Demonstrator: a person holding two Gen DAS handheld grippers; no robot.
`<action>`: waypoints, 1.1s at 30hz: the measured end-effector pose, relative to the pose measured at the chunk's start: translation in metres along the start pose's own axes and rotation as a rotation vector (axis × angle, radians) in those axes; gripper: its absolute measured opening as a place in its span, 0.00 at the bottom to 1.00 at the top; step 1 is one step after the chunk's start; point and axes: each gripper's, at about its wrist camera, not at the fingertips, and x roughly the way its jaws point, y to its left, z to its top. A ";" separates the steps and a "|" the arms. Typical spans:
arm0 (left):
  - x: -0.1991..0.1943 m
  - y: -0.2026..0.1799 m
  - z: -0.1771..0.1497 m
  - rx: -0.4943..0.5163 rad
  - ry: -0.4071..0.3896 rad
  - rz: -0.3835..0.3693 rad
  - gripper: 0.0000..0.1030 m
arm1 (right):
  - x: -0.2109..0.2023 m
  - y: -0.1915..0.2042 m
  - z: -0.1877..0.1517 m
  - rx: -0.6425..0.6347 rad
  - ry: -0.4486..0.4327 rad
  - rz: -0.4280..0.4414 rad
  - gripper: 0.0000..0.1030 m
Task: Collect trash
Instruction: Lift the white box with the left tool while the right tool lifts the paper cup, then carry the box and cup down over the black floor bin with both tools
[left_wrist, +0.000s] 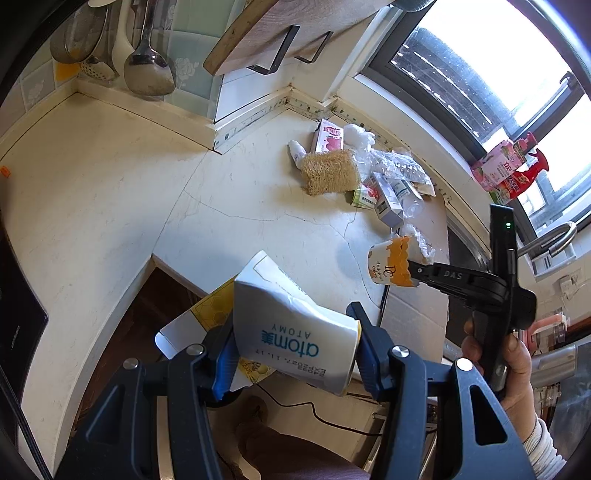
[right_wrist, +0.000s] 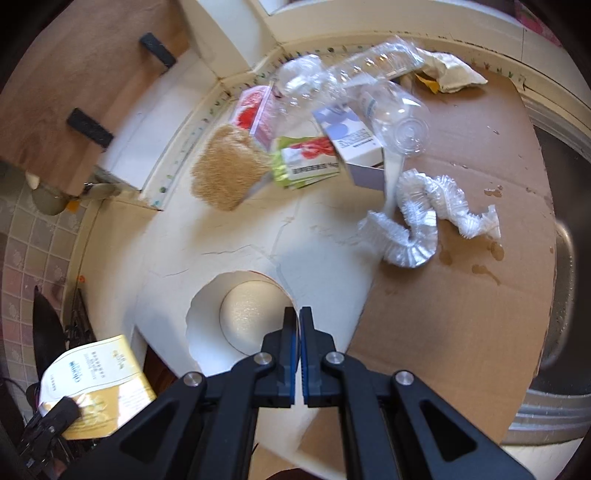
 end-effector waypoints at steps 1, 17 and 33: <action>-0.002 0.001 -0.003 0.004 0.001 -0.005 0.51 | -0.006 0.006 -0.007 -0.009 -0.008 0.008 0.01; -0.033 0.032 -0.080 0.056 0.068 -0.048 0.51 | -0.029 0.059 -0.124 -0.066 0.017 0.043 0.01; 0.006 0.079 -0.170 0.099 0.160 -0.018 0.51 | 0.024 0.063 -0.236 -0.035 0.102 -0.009 0.01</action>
